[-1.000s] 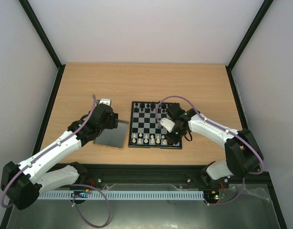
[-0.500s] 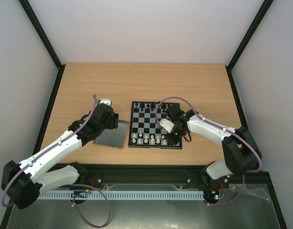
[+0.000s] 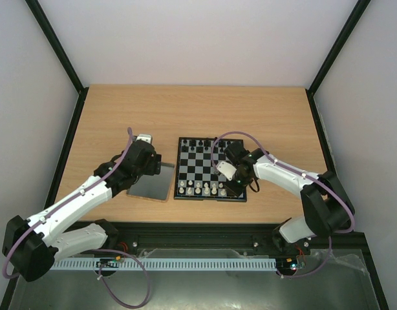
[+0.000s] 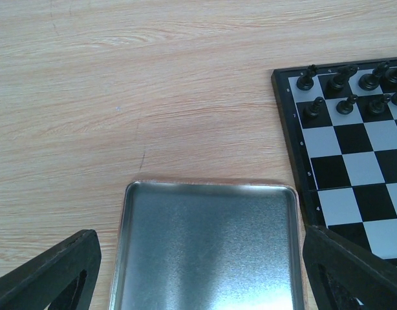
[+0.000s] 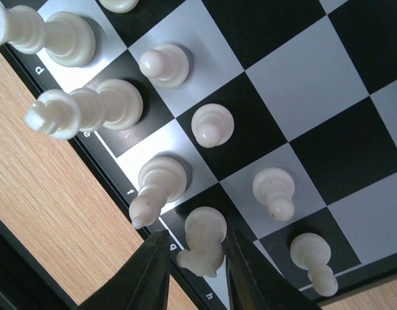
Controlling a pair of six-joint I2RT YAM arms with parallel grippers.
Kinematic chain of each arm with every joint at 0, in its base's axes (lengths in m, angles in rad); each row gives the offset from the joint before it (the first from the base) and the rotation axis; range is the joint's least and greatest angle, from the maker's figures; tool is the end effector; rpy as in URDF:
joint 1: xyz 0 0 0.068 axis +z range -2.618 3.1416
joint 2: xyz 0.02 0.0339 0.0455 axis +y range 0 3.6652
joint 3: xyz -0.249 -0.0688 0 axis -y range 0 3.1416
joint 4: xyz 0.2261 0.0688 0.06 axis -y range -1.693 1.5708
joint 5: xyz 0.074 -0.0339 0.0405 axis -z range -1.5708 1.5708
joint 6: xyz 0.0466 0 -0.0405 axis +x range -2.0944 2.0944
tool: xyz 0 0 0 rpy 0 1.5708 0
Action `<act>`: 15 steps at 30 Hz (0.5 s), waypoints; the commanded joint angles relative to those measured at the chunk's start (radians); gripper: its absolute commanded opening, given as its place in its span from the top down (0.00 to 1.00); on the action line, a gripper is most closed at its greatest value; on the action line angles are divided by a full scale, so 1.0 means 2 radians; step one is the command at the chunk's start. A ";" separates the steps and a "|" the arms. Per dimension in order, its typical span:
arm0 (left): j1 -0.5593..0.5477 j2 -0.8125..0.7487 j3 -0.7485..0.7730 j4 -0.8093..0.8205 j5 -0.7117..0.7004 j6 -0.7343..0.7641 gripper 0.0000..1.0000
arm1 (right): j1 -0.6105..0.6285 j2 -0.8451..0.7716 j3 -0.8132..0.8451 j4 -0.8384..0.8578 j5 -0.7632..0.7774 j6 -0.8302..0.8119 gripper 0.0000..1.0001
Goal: Set up the chess pieces on the board
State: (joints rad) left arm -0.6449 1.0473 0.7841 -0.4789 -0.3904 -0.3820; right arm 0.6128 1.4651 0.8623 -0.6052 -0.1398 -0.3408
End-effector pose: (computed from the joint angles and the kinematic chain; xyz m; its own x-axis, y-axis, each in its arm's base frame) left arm 0.1831 -0.1155 0.2491 -0.6248 0.0386 -0.7798 0.1065 0.9937 -0.0361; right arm 0.2062 0.1529 0.1700 -0.5169 -0.7680 -0.3780 -0.8305 0.5569 0.0042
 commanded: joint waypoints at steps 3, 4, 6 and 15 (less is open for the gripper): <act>0.002 0.004 -0.003 0.004 0.001 0.001 0.12 | 0.000 -0.040 0.026 -0.059 0.018 -0.003 0.67; 0.003 0.006 -0.003 0.004 0.001 0.001 0.12 | 0.000 -0.047 0.032 -0.062 0.019 -0.001 0.65; 0.003 0.007 -0.003 0.004 0.000 0.001 0.12 | 0.000 -0.059 0.043 -0.065 0.023 0.005 0.62; 0.008 0.011 -0.002 0.010 0.001 0.002 0.11 | -0.041 -0.123 0.039 0.040 0.063 0.067 0.42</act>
State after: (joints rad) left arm -0.6437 1.0668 0.7841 -0.4786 -0.3874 -0.3820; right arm 0.5888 1.2858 0.9520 -0.6338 -0.0681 -0.2920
